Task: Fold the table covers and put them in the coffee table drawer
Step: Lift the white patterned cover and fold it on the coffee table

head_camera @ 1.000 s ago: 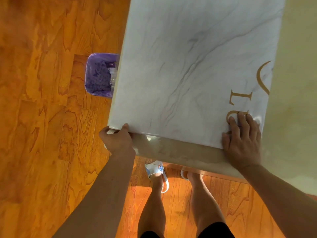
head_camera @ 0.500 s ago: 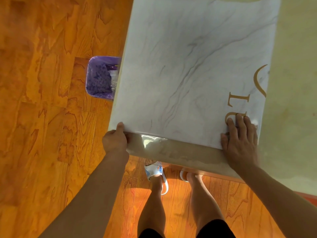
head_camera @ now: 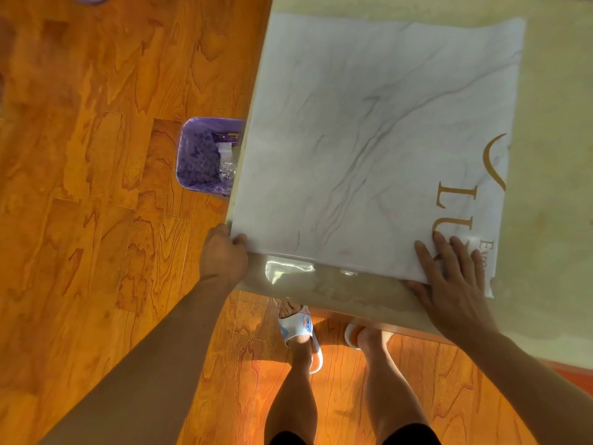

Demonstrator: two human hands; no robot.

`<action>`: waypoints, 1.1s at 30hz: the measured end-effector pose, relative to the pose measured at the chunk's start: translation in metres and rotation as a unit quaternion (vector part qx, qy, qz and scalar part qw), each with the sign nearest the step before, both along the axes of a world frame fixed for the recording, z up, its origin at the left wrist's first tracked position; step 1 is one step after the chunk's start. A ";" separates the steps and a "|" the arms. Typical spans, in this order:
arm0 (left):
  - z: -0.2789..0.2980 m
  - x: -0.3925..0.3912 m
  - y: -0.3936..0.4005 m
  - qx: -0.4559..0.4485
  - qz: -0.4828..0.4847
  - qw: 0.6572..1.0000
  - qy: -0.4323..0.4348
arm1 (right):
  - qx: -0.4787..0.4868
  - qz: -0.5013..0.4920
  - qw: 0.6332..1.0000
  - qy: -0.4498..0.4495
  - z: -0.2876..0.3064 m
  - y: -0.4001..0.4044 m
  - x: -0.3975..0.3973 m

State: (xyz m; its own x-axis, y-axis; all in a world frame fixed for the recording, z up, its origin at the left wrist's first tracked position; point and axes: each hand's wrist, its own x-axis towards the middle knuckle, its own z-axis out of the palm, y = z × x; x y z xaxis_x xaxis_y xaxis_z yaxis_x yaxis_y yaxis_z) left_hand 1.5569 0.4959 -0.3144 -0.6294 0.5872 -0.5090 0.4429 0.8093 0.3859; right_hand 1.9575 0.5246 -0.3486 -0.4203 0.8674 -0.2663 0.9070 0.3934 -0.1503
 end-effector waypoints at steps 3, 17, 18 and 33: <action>-0.003 -0.004 -0.004 0.015 0.004 1.000 -0.001 | -0.004 0.002 1.000 -0.004 0.000 0.000 -0.001; 0.010 0.008 -0.005 0.055 -0.002 0.998 0.022 | -0.019 0.015 1.000 -0.015 -0.002 -0.002 -0.001; 0.017 0.011 -0.005 0.075 0.020 0.997 -0.002 | -0.023 0.013 1.000 -0.011 -0.002 -0.002 -0.001; 0.008 -0.016 0.064 -0.053 -0.189 0.980 0.013 | -0.064 -0.064 0.995 -0.031 0.007 -0.009 -0.026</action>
State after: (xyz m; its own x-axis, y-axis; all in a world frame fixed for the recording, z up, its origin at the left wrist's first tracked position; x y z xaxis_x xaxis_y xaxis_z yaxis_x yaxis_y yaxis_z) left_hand 1.5411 0.5600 -0.3063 -0.3896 0.7259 -0.5668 0.7277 0.6198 0.2936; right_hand 1.9312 0.5158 -0.3417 -0.2883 0.8696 -0.4008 0.9574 0.2560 -0.1333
